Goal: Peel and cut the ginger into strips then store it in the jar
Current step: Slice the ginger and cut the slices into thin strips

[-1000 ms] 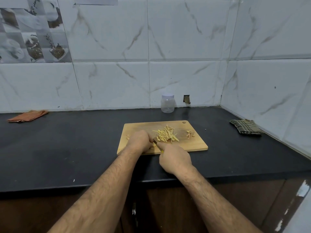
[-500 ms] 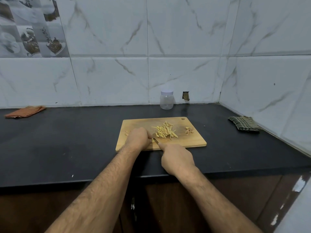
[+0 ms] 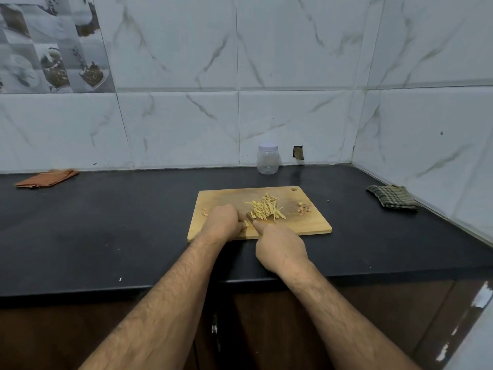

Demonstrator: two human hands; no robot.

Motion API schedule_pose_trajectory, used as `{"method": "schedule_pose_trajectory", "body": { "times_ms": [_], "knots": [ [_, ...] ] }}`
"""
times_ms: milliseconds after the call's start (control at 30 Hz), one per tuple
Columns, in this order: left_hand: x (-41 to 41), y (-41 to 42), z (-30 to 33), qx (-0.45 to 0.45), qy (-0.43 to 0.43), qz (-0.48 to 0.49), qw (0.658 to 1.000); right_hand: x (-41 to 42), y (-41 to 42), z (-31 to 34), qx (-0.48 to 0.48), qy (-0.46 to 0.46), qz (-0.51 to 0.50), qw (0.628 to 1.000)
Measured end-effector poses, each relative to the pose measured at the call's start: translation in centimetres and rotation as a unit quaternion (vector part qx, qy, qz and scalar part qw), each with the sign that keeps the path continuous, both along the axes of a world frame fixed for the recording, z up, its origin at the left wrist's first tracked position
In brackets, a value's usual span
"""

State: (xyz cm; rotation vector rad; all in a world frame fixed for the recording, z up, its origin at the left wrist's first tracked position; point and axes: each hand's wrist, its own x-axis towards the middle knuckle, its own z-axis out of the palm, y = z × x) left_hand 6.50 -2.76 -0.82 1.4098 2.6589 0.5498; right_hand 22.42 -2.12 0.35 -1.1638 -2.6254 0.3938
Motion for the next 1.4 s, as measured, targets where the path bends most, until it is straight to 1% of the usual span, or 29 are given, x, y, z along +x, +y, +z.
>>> {"method": "schedule_pose_trajectory", "body": {
  "times_ms": [200,533,900,1067,1233,1400],
  "knots": [
    [0.4,-0.2,0.3,0.006,0.001,-0.005,1.000,-0.6,0.2,-0.5,0.004,0.009,0.014,1.000],
    [0.8,-0.6,0.4,-0.009,0.009,-0.004,1.000,-0.6,-0.5,0.1,0.013,-0.027,0.028,0.999],
    [1.1,-0.6,0.5,0.012,-0.001,0.011,1.000,1.9,-1.1,0.5,0.006,-0.061,0.030,0.998],
    [1.0,-0.9,0.7,0.018,-0.020,0.005,1.000,1.0,-0.5,0.5,-0.004,-0.050,0.011,0.999],
    [0.1,-1.3,1.1,-0.003,-0.060,-0.028,0.998,0.3,0.0,0.6,-0.013,-0.001,0.001,1.000],
    [-0.2,-1.3,1.3,-0.018,-0.073,-0.020,0.997,0.1,0.2,0.3,-0.022,0.018,0.002,1.000]
  ]
}}
